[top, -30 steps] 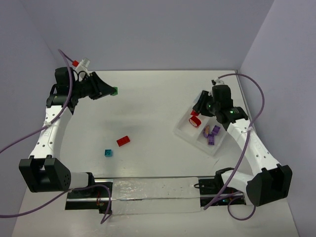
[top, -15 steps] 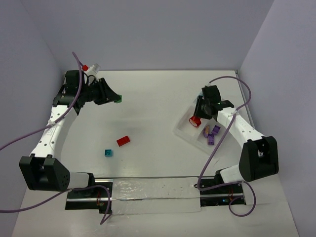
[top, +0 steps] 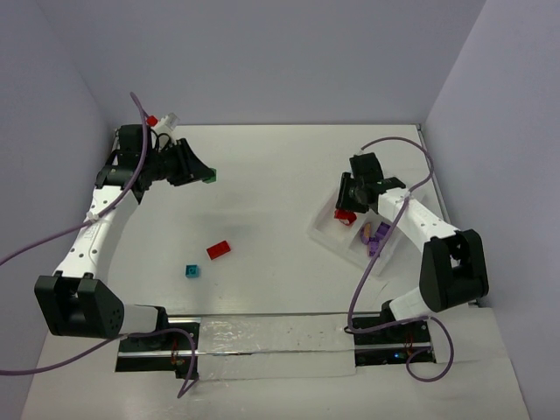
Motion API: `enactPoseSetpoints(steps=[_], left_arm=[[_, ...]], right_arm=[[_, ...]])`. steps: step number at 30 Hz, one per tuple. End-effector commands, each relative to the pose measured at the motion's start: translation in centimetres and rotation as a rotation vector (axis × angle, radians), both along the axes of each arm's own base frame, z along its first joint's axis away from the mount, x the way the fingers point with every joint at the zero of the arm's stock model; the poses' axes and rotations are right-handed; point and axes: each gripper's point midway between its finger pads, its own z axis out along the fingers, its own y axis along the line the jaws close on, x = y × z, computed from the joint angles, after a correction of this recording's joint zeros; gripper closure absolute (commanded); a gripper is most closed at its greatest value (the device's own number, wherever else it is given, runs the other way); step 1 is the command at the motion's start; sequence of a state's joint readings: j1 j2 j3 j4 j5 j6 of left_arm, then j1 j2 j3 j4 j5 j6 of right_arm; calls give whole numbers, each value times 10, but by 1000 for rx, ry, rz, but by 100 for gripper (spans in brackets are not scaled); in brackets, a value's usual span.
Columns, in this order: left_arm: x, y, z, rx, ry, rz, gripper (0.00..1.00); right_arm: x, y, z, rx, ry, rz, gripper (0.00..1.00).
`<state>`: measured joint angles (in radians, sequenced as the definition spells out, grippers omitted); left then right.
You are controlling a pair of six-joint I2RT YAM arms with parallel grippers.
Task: Sort the legos into containers by color
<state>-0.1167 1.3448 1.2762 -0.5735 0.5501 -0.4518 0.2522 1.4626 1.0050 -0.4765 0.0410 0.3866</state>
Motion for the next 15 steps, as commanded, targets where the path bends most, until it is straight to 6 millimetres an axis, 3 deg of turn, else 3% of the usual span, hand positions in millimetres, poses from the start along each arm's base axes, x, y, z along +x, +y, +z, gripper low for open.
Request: enactPoseSetpoints(steps=[1, 3, 7, 15], left_arm=[[7, -4, 19, -5, -49, 1, 100], [7, -4, 19, -7, -48, -1, 100], [7, -7, 22, -15, -52, -10, 100], [7, -15, 26, -26, -59, -28, 100]], right_arm=[[4, 11, -3, -11, -19, 28, 64], [3, 12, -2, -5, -19, 27, 60], [2, 14, 2, 10, -27, 23, 42], [1, 12, 17, 14, -49, 15, 35]])
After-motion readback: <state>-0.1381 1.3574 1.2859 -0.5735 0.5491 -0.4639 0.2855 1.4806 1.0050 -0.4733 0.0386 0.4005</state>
